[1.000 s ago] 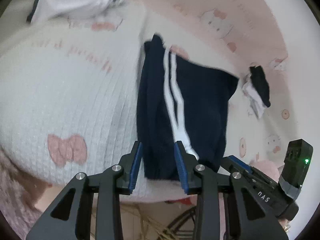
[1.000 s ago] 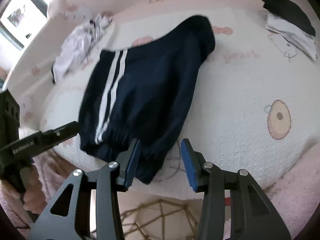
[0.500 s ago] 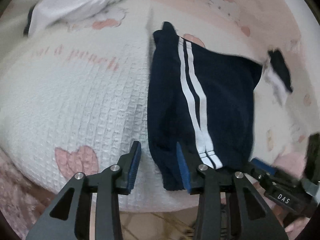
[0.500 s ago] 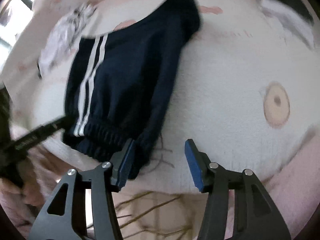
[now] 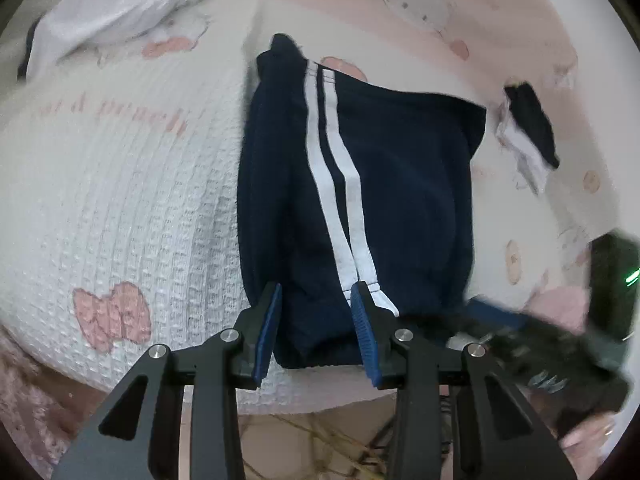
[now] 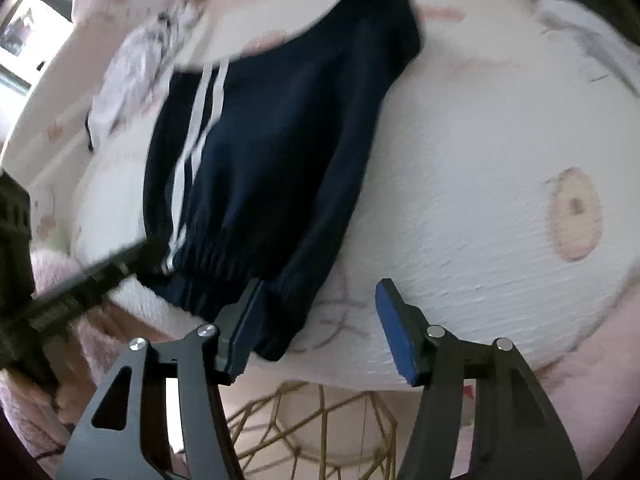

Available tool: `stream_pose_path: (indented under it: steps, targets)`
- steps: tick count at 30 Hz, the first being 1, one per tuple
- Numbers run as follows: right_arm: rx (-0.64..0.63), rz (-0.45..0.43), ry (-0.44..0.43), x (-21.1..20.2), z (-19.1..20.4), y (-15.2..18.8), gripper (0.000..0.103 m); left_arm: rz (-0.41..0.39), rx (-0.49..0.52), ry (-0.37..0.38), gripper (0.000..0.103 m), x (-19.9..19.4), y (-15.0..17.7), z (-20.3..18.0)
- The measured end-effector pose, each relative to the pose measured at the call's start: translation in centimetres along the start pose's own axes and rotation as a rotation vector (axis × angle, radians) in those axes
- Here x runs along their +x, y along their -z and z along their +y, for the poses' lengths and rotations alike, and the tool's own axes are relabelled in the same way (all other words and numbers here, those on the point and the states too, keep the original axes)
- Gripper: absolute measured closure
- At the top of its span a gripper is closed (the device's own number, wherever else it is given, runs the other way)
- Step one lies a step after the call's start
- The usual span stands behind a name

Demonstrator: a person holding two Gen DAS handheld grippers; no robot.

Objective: Fold clothes

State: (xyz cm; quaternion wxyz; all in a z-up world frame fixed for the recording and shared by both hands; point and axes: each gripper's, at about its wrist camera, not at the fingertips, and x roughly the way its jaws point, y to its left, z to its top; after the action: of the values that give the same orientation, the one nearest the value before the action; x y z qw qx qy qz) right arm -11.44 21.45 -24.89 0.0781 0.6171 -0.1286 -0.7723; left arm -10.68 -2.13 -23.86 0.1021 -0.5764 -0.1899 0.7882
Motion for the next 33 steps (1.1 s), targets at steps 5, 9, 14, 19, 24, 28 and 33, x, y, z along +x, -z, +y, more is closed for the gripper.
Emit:
stream_pose_path:
  steps: [5,9,14,19,24,28,33]
  targets:
    - [-0.083,0.039,0.033,0.0,1.2,1.0,0.044,0.019,0.005,-0.014,0.065,0.1,0.4,-0.2]
    - [0.040,-0.033,-0.041,-3.0,-1.5,-0.3,0.045,-0.011,0.000,0.026,0.065,-1.3,-1.5,0.0]
    - [0.119,-0.134,-0.036,-5.9,-5.7,-6.4,0.044,-0.073,0.028,0.005,0.065,-0.9,-7.2,0.0]
    - [0.141,-0.120,0.005,-3.8,-8.1,-12.5,0.043,-0.074,0.005,0.005,0.065,1.5,-12.1,1.5]
    - [0.131,-0.076,0.018,0.3,-8.7,-15.1,0.042,-0.062,0.035,0.022,0.065,3.2,-13.6,2.5]
    - [0.095,-0.138,0.023,0.9,-8.6,-16.1,0.041,-0.085,0.060,-0.075,0.065,4.5,-14.7,2.6]
    - [0.142,-0.180,0.005,0.4,-10.4,-17.0,0.045,-0.108,0.013,-0.091,0.072,4.8,-15.9,2.3]
